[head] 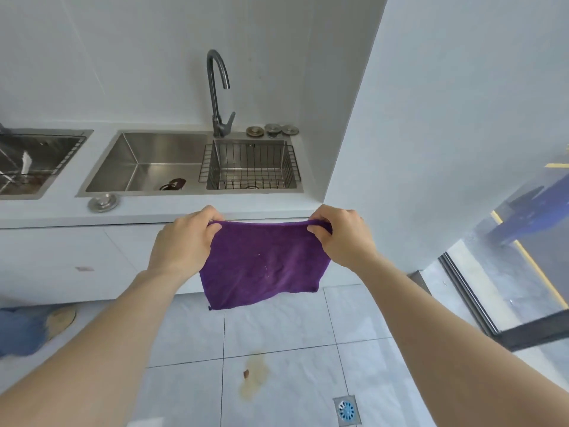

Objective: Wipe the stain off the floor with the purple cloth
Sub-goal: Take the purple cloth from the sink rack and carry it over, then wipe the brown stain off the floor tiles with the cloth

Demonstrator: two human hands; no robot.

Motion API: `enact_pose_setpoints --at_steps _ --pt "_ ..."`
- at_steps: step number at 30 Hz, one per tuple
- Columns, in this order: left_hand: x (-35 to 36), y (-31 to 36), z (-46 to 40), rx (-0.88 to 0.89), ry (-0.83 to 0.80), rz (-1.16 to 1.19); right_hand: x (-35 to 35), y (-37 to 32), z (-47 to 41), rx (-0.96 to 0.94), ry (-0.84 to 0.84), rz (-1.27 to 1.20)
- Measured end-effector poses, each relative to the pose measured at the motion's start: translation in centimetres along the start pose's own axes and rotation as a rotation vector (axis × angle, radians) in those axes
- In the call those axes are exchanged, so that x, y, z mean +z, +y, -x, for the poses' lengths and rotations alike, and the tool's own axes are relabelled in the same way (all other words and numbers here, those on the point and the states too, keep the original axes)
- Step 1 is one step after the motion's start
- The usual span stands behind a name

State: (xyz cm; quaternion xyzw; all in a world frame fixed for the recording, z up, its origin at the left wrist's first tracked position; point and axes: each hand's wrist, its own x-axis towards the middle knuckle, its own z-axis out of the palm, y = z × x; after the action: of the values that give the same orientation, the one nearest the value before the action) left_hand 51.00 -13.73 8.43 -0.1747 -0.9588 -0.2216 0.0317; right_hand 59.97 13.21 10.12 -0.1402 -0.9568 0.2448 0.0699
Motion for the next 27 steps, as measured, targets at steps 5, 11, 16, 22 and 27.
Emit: enact_pose_setpoints --at_steps 5,11,16,22,27 --pt "5.1 -5.5 1.0 -0.032 -0.115 0.059 7.2 0.7 1.5 0.099 -0.064 -0.007" --pt "13.2 -10.4 4.2 -0.085 -0.252 0.085 16.3 4.1 4.7 0.204 -0.163 -0.024" --pt "20.8 -13.5 6.7 -0.123 -0.317 0.101 23.5 8.3 7.3 0.272 -0.206 -0.053" --pt "31.2 -17.1 11.1 -0.206 -0.39 0.139 33.3 14.4 10.8 0.333 -0.263 -0.119" --pt "40.6 -21.9 15.3 -0.232 -0.496 0.103 43.1 19.9 14.3 0.388 -0.349 -0.143"
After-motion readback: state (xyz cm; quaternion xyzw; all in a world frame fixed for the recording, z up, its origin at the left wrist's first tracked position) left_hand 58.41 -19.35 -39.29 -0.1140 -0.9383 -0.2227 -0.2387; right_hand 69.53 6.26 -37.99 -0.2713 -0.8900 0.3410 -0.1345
